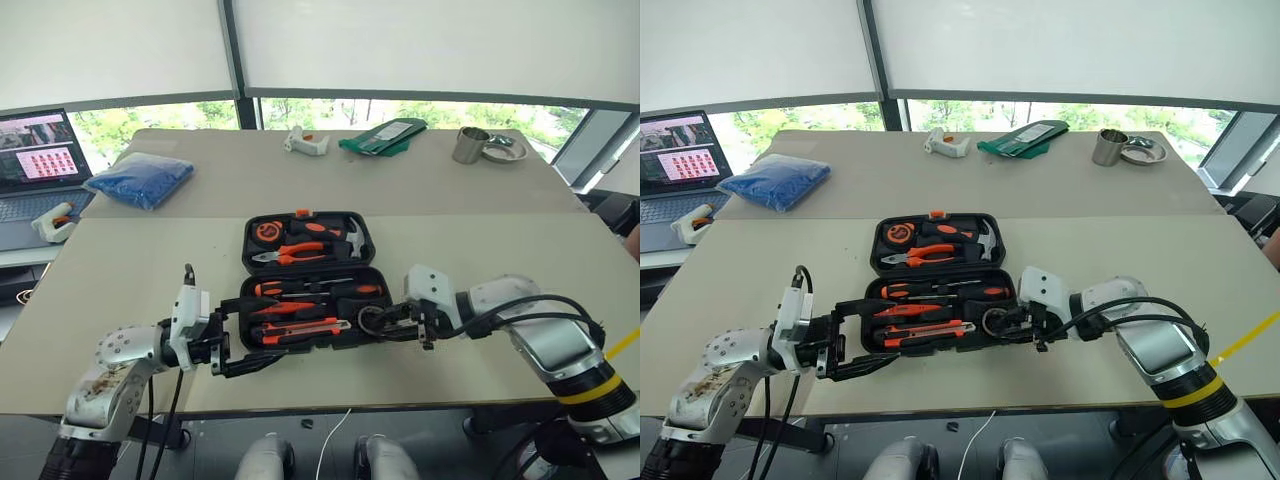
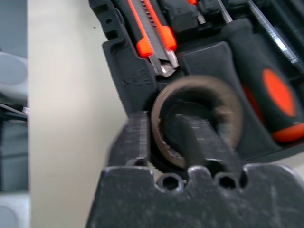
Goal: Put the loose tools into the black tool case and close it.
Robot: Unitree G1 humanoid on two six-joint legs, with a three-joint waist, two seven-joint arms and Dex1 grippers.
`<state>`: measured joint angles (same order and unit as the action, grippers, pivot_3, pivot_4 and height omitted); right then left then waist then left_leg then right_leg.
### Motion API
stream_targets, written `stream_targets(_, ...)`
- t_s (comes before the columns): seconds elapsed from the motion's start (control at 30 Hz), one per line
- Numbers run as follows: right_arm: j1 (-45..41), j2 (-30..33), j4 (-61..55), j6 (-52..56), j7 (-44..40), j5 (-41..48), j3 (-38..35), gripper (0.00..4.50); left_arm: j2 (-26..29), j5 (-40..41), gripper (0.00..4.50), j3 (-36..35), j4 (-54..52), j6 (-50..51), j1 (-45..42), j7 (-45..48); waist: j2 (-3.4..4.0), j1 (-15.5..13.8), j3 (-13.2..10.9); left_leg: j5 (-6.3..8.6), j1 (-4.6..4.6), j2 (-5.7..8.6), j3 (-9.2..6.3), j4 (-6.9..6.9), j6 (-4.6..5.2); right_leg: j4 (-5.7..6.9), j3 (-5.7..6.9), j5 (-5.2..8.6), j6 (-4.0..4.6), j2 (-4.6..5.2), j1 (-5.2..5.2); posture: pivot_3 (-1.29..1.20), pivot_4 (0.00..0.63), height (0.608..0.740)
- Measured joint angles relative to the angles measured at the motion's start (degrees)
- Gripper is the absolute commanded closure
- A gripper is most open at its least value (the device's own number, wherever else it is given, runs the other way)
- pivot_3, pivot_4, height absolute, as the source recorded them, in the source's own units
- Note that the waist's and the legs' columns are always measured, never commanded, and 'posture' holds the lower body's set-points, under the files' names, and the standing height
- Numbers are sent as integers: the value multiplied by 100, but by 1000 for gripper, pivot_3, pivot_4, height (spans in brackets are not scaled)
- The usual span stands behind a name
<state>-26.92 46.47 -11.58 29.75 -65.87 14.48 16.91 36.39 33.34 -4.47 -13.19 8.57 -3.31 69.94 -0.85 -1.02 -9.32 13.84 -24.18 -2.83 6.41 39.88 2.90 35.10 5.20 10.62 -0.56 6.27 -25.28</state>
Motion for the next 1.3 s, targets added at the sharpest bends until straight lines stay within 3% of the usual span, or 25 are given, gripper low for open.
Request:
stream_targets(0.17,-14,-49,64,-48,-188,161,-79,116,59,-60,0,-110,-45,0,119,-138,0,20,0,-2,-1,-1,-1,0,-3,3,0,0,3,0,-3,0,150,740)
stream_targets(0.23,39,-55,63,-138,-433,575,-449,47,125,-85,0,-274,41,18,85,-326,0,15,0,-2,-1,-1,-2,0,-3,3,0,-1,1,-1,-3,0,150,740)
stream_targets(0.37,-54,-42,594,-755,-489,853,-1288,0,288,-293,1159,-797,557,172,-111,-962,-1,18,0,-2,7,0,-1,0,-2,-1,2,-1,0,-1,8,0,150,740)
stream_targets(0.4,-182,-101,979,-927,-285,694,-1346,526,352,-457,1533,-836,764,190,-145,-1183,-1,25,0,-2,12,1,2,0,-2,0,-1,-1,1,-1,10,0,150,740)
stream_targets(0.5,-531,-342,1821,-1140,368,223,-1404,1380,420,-809,2641,-803,1265,317,-383,-1556,-2,37,0,-6,10,0,6,-1,-8,5,-2,-3,10,-1,3,0,150,740)
stream_targets(0.67,-1228,-801,3205,-1901,1047,-1070,-614,3144,401,-1534,4476,-442,2085,657,-1379,-2245,-2,56,0,-16,5,4,12,-7,-22,19,-1,-7,9,-12,-7,0,150,740)
stream_targets(0.8,-1790,-1268,4188,-2425,1160,-1475,-340,4470,284,-1629,4500,-11,2236,1139,-1634,-2211,-2,106,0,-18,-3,6,21,-9,-26,20,-5,-25,39,-12,-14,0,150,740)
stream_targets(1.07,-2415,-1801,5497,-2894,621,-1592,-262,4490,42,-1791,4500,483,2599,1465,-2078,-1948,-2,128,-1,-24,-7,7,34,-9,-34,19,8,-24,38,-9,-5,0,150,740)
stream_targets(1.3,-1883,-1480,4512,-2312,-82,-1459,-337,4490,-80,-2007,4500,673,2762,1098,-2186,-1700,-2,98,-1,-24,-6,8,31,-10,-37,18,10,-20,33,-5,-3,0,150,740)
